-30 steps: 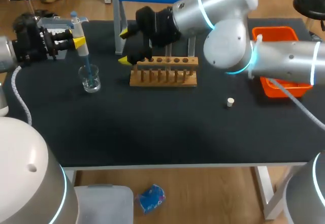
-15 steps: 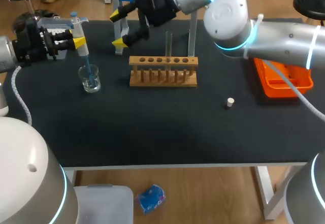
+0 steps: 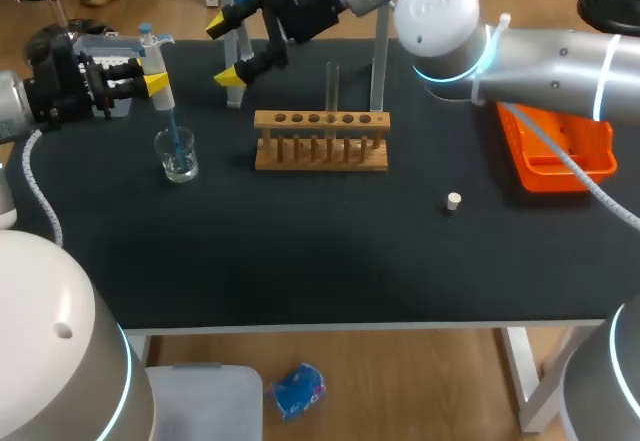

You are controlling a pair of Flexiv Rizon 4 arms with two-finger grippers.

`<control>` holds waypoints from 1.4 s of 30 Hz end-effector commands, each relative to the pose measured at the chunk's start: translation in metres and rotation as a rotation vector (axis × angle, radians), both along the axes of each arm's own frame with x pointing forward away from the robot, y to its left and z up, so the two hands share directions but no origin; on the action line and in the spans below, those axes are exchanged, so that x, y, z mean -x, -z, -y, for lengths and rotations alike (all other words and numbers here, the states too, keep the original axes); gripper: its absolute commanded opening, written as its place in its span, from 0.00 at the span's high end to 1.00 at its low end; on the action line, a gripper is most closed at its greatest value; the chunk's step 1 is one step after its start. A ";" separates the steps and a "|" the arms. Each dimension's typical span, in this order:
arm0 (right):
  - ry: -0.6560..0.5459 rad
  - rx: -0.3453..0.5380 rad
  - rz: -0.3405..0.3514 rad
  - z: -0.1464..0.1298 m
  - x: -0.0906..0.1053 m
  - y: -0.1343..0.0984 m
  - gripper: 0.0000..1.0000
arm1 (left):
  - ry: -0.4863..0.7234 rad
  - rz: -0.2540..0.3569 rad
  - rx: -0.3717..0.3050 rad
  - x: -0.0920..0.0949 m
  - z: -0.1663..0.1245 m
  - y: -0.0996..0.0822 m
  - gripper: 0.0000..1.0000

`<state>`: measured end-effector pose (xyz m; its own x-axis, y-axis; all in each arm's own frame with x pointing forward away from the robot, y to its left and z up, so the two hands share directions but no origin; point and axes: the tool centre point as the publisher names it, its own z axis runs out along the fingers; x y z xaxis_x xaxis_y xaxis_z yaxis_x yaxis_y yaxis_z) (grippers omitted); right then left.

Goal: Invert the test tube, pick up the pipette, mount the tip to pipette, aspirate from beaker and dispense into the tube, eject the tip, return the pipette, and cap with the stopper.

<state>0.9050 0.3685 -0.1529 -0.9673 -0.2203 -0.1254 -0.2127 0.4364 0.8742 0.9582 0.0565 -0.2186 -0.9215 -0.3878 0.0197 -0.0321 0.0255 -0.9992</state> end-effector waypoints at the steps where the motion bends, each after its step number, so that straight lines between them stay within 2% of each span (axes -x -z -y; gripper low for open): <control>1: -0.006 -0.053 -0.030 0.001 0.001 0.002 0.00 | -0.002 0.002 0.000 0.000 0.000 0.000 1.00; 3: -0.012 -0.080 -0.045 -0.003 -0.002 -0.001 0.56 | -0.002 0.002 0.000 0.000 0.000 0.000 1.00; 4: -0.012 -0.091 -0.049 -0.006 -0.003 -0.003 0.67 | -0.002 0.002 0.000 0.000 0.000 0.000 1.00; 6: -0.022 -0.115 -0.056 -0.011 -0.005 -0.007 0.98 | -0.002 0.002 0.000 0.000 0.000 0.000 1.00; 20: -0.085 -0.173 -0.096 -0.044 -0.021 -0.028 1.00 | -0.002 0.002 0.000 0.000 0.000 0.000 1.00; 25: -0.112 -0.220 -0.129 -0.059 -0.030 -0.032 1.00 | -0.002 0.002 0.000 0.000 0.000 0.000 1.00; 33: -0.133 -0.223 -0.152 -0.084 -0.041 -0.035 1.00 | -0.002 0.002 0.000 0.000 0.000 0.000 1.00; 42: -0.142 -0.209 -0.176 -0.097 -0.048 -0.033 1.00 | -0.002 0.002 0.000 0.000 0.000 0.000 1.00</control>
<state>0.9450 0.4602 -0.1198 -0.9561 -0.2917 -0.0290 -0.0954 0.2161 0.9717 0.9582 0.0565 -0.2186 -0.9215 -0.3879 0.0198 -0.0322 0.0256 -0.9992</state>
